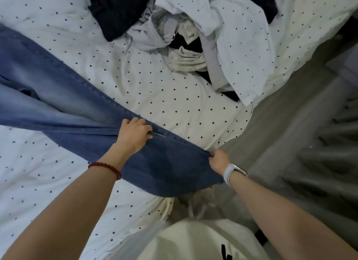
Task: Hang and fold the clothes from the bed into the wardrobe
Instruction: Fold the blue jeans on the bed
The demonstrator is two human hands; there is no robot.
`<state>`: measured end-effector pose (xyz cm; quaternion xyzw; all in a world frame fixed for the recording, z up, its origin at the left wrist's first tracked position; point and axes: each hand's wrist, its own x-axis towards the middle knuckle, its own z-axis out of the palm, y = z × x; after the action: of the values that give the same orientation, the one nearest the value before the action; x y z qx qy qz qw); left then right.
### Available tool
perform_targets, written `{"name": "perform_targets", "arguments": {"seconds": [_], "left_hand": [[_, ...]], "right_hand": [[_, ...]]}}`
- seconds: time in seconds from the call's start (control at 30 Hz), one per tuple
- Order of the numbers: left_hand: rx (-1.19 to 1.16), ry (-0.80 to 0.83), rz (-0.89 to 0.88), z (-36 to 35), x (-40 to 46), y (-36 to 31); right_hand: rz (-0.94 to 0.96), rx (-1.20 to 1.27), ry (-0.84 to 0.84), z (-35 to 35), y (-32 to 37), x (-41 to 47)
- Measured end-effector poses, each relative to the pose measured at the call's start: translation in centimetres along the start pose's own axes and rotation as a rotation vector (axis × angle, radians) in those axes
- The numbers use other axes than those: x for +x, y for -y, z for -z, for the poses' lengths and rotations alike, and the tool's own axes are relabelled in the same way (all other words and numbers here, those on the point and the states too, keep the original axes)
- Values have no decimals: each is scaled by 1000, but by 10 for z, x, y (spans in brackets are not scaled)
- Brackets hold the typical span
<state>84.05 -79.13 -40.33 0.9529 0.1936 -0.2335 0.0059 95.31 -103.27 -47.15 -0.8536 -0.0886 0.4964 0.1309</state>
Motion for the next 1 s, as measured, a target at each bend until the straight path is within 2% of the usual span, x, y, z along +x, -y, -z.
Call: {"name": "perform_targets", "arguments": {"seconds": [0.17, 0.27, 0.4, 0.6, 0.73, 0.83, 1.0], "left_hand": [[-13, -50, 55, -10, -4, 0], [-69, -211, -10, -14, -26, 21], [-70, -397, 27, -22, -60, 96], [-53, -486, 124, -26, -86, 211], [-138, -579, 242, -29, -92, 270], [-212, -647, 397, -37, -104, 320], [-179, -713, 394, -35, -102, 351]], "right_hand": [[97, -150, -213, -9, 12, -18], [272, -229, -293, -18, 48, -39], [506, -294, -308, -37, 124, -58], [832, -497, -287, -97, 250, -73], [893, -667, -381, -130, 310, -75], [946, -760, -484, -142, 347, -75], [978, -808, -553, -155, 379, -81]]}}
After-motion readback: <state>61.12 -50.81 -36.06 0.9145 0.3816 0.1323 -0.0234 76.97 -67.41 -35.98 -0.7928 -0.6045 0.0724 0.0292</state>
